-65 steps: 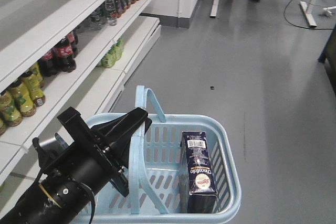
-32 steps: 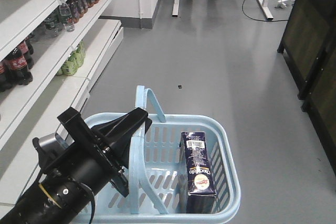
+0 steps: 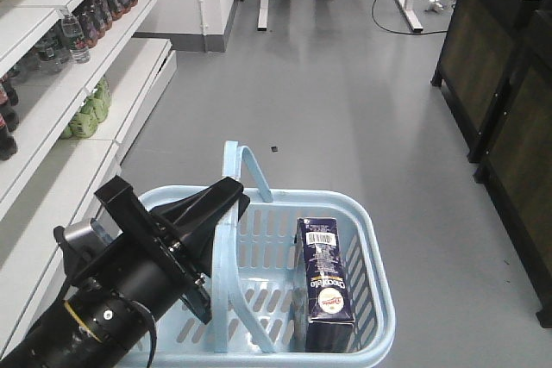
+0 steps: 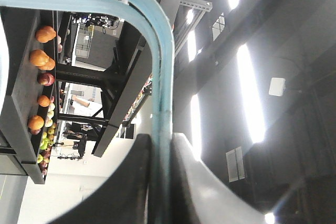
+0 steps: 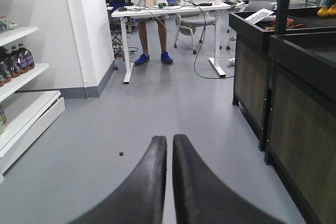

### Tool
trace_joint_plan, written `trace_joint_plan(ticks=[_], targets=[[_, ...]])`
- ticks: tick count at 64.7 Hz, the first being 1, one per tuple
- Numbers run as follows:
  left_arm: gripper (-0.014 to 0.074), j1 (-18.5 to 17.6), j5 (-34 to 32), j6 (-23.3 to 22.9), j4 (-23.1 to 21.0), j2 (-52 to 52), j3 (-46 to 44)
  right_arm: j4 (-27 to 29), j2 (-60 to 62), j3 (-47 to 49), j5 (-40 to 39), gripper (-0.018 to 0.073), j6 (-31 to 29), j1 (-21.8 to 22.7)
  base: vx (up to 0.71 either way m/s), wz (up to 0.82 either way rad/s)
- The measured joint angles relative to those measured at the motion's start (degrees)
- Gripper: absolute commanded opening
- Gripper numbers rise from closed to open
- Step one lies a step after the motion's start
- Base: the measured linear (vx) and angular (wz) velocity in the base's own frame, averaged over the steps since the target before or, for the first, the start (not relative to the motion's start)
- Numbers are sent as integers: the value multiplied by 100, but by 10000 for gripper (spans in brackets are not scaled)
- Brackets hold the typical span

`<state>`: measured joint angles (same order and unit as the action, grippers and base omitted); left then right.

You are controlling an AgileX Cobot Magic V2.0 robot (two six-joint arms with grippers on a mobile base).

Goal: Left arm holds basket, right arm returns cookies
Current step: 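Turn the base away from the shelves toward the aisle, basket held, then drive along the aisle holding the basket in the left gripper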

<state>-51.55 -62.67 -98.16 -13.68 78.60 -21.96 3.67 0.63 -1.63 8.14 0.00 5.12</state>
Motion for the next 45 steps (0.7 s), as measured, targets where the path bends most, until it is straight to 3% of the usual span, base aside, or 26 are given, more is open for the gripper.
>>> trace_joint_plan(ticks=[45], targets=[[-3, 0, 0, 0, 4, 0, 0, 0, 0, 0, 0, -3, 0, 0, 25, 0]])
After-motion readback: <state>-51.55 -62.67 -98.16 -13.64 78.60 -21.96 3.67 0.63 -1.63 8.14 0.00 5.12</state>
